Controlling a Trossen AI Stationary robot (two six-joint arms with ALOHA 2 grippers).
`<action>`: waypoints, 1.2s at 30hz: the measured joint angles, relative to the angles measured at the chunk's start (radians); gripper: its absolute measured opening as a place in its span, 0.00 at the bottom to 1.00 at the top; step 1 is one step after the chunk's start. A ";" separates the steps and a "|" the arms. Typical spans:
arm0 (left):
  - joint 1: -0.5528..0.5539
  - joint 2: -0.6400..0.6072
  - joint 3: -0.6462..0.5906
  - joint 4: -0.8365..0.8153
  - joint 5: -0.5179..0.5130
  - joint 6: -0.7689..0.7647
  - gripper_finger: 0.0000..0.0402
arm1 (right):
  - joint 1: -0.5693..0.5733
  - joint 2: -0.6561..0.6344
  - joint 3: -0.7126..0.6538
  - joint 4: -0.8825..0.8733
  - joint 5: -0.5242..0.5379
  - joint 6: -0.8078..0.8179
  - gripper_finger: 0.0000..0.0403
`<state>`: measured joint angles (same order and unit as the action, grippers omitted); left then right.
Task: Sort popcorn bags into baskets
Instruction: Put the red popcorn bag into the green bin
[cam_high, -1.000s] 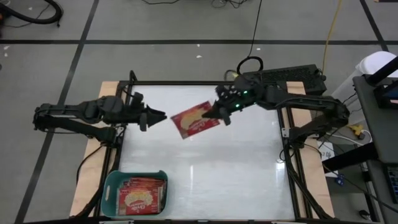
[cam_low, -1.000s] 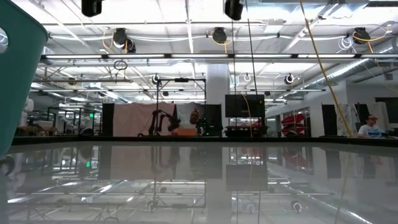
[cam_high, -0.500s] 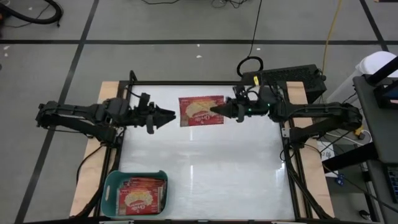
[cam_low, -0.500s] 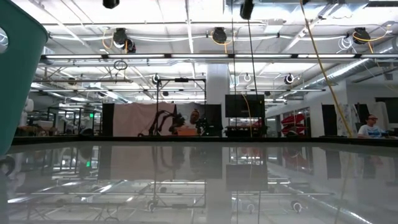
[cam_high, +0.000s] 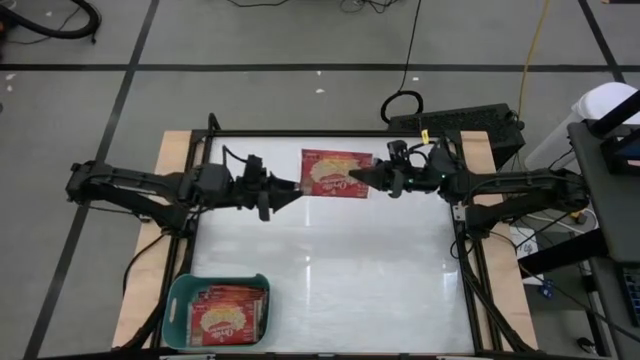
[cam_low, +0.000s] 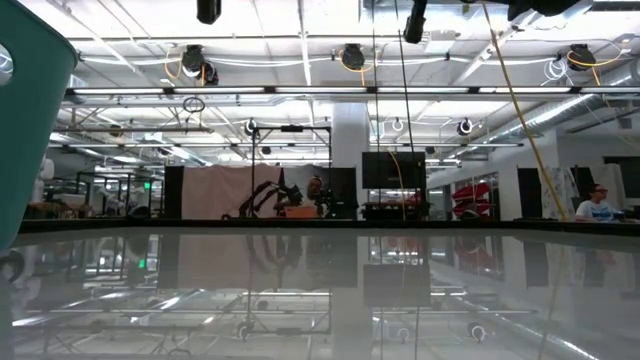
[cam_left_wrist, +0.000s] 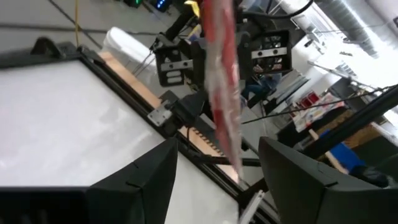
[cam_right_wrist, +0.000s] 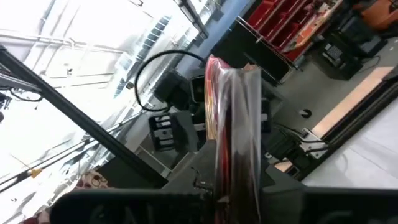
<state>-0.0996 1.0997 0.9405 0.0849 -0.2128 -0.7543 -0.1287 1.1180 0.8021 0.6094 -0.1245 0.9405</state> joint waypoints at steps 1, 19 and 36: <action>0.001 0.003 0.000 0.007 -0.005 0.022 0.57 | 0.000 0.001 0.000 0.000 0.001 0.000 0.04; 0.073 -0.129 0.000 0.084 -0.051 0.132 0.53 | 0.060 0.016 0.000 0.014 0.168 -0.042 0.04; 0.258 -0.265 0.001 -0.199 0.329 -0.052 0.60 | 0.201 0.301 0.221 0.029 0.250 -0.051 0.04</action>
<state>0.1587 0.8350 0.9413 -0.1139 0.1164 -0.8061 0.0722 1.4191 1.0232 0.6387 0.1253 0.8892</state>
